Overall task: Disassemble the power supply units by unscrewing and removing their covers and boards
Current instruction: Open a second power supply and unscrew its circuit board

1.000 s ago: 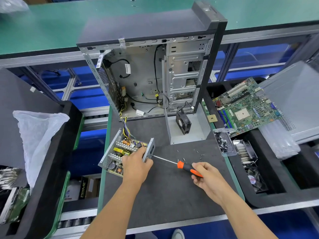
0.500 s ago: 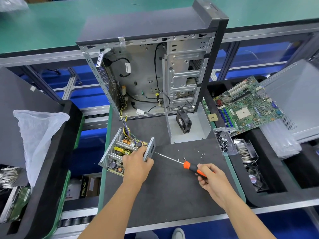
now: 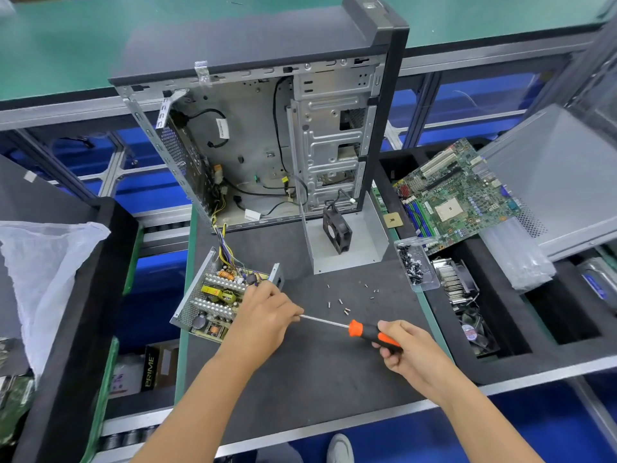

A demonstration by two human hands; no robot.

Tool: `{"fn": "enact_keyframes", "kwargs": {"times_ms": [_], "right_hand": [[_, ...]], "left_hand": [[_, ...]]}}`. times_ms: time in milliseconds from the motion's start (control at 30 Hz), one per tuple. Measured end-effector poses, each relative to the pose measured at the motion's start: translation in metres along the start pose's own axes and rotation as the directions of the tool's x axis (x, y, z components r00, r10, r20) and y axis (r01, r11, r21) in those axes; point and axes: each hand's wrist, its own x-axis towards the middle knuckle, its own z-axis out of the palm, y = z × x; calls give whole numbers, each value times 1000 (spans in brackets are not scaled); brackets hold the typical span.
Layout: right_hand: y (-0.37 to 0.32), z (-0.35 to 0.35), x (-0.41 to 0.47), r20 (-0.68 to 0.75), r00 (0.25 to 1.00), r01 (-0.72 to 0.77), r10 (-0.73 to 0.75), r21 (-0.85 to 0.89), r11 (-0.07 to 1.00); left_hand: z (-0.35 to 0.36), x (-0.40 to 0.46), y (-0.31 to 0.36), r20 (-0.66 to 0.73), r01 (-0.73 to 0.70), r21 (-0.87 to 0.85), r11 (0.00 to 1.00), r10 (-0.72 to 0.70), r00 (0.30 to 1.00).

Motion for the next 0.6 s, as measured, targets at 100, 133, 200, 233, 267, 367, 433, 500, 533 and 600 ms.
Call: {"fn": "enact_keyframes", "kwargs": {"times_ms": [100, 133, 200, 233, 267, 367, 433, 500, 533, 600], "right_hand": [[0, -7, -1, -1, 1000, -15, 15, 19, 1000], [0, -9, -2, 2, 1000, -20, 20, 30, 999], [0, -16, -2, 1, 1000, -24, 24, 66, 998], [0, -20, -3, -12, 1000, -24, 25, 88, 996], [-1, -24, -3, -31, 999, -19, 23, 108, 994], [-3, -36, -2, -109, 994, 18, 0, 167, 986], [-5, -39, -2, -141, 990, 43, -14, 208, 977], [-7, -40, -1, -152, 988, 62, -28, 229, 972], [-8, -40, -2, -155, 987, 67, -31, 230, 971], [-8, -38, -1, -163, 986, 70, -32, 236, 969]], "left_hand": [[-7, 7, 1, 130, 102, -83, 991, -91, 987], [-9, 8, 2, 162, 173, -163, 971, -147, 976], [-11, 10, 6, 179, 322, -339, 884, -275, 945], [-12, 12, 8, 193, 399, -402, 824, -350, 917], [-12, 14, 11, 201, 460, -461, 759, -416, 887], [-3, 22, 21, 226, 496, -520, 695, -448, 865], [11, 28, 32, 298, 517, -475, 712, -423, 856], [30, 36, 41, 342, 542, -394, 742, -430, 836], [40, 41, 46, 349, 538, -331, 775, -430, 833], [56, 52, 51, 366, 507, -165, 846, -424, 828]]}}
